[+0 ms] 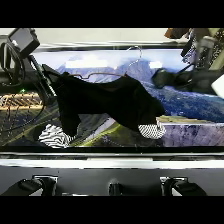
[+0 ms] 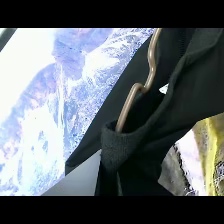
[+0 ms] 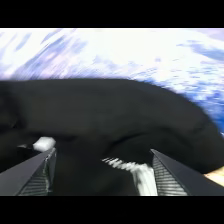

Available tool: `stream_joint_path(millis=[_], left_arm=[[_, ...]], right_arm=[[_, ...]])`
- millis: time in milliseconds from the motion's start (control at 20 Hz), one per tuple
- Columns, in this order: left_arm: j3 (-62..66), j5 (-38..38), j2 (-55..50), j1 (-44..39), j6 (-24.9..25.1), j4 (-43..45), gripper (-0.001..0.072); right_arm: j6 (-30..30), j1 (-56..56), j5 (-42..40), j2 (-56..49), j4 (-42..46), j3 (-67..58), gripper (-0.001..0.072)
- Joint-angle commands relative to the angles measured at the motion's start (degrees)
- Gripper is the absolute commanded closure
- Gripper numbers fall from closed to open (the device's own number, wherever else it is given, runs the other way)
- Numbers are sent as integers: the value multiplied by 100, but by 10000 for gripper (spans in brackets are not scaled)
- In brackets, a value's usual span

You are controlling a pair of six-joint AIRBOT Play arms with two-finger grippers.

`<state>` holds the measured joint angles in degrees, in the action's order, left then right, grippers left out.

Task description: Fold the clothes and pants, and hang the long-sleeved shirts on hangers.

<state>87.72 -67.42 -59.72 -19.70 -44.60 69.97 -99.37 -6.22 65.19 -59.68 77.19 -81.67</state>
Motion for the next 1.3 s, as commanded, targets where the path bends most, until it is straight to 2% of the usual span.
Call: stream_joint_path(millis=[0,50,100,150,200,450,650,800,1050,1100,1200,1250], left_arm=[[-7,0,-46,-2,-4,11,681],[-9,0,-63,-2,-4,11,681],[-9,0,-81,-2,-2,11,681],[-9,0,-87,-2,-2,11,681],[-9,0,-87,-2,-2,13,681],[-9,0,-87,-2,-2,11,680],[-9,-2,-87,-2,-4,11,681],[-9,-4,-87,-2,-4,11,680],[-9,-7,-87,-2,-4,9,681],[-9,-7,-87,-2,-4,9,680],[-9,-7,-87,-2,-4,9,680],[-9,-7,-87,-2,-4,9,680]], right_arm=[[1902,1655,916,-391,-2081,-177,83],[3097,1954,1582,-514,-2470,-175,93],[4166,2041,2124,-614,-2507,-175,94],[5086,2033,2505,-699,-2492,-175,94],[5755,1932,2643,-796,-2490,-164,94],[7377,949,2055,-1534,-2555,-164,94],[7521,479,1550,-2061,-2583,-164,100],[7521,461,1021,-2155,-2771,-166,226],[7517,461,929,-2153,-3171,-164,248],[7521,461,1071,-2151,-3226,-164,408],[7523,461,1471,-2151,-3228,-164,621],[7521,461,1659,-2149,-3228,-164,679]])
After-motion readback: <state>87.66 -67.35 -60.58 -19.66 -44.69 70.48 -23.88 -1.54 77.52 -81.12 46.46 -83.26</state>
